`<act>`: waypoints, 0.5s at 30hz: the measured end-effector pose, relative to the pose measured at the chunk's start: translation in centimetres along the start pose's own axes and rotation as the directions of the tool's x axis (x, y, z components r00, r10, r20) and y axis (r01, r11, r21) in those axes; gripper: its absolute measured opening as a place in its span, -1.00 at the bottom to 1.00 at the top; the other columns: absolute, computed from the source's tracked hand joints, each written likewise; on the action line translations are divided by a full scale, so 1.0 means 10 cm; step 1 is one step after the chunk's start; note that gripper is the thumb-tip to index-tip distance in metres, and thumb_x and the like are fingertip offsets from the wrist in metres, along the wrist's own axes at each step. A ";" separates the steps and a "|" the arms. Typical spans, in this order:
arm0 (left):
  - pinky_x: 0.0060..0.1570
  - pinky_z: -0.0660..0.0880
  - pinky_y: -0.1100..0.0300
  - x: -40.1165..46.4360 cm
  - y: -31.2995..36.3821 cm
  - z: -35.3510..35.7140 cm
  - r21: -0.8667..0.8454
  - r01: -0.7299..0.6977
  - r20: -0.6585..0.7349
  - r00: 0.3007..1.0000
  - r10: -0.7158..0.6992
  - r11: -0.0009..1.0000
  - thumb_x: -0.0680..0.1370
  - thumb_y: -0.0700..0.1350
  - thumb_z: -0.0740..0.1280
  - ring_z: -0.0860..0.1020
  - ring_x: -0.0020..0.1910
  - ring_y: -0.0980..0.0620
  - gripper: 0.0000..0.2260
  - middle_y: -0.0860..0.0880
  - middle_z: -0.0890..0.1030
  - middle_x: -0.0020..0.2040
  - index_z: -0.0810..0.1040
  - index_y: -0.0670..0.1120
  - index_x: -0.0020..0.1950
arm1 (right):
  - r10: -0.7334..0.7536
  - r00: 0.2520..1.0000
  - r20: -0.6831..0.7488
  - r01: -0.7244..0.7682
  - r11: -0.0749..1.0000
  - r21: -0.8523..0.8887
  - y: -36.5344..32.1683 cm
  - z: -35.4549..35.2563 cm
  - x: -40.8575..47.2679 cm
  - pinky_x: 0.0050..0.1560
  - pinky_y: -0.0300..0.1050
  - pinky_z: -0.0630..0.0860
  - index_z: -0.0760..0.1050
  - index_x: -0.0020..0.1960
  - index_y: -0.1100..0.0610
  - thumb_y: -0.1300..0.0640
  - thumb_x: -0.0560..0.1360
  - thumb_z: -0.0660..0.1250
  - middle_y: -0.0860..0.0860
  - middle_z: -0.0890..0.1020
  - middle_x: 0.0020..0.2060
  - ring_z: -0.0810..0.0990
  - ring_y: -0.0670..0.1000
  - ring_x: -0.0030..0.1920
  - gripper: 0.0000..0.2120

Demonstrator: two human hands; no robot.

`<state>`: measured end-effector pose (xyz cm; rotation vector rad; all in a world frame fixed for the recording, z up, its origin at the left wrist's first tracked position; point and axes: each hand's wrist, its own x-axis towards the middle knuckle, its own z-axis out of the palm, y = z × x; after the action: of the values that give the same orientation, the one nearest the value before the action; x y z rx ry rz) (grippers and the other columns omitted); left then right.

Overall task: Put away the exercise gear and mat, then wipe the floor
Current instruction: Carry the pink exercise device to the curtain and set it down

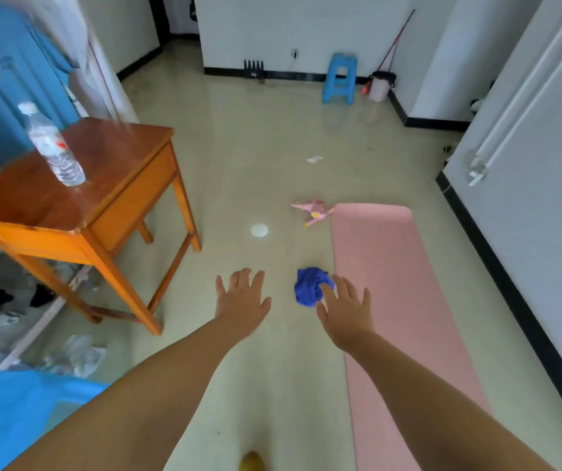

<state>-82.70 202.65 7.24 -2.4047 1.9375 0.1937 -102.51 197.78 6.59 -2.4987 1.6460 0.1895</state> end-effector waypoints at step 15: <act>0.44 0.04 -0.15 3.24 -0.82 -0.20 -0.042 -0.043 0.027 0.999 0.044 0.998 0.62 0.12 0.05 0.14 0.47 -0.09 -0.48 -0.10 0.14 0.49 0.02 -0.01 0.53 | 0.019 0.997 0.077 -0.015 0.998 -0.056 -0.13 -0.42 3.34 0.47 0.24 -0.07 0.02 0.53 0.01 -0.07 0.65 -0.09 0.03 0.00 0.54 -0.05 0.04 0.54 -0.53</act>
<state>-67.80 172.78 4.76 -2.3731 1.9941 0.2709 -88.06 167.36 4.65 -2.4833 1.6544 0.3337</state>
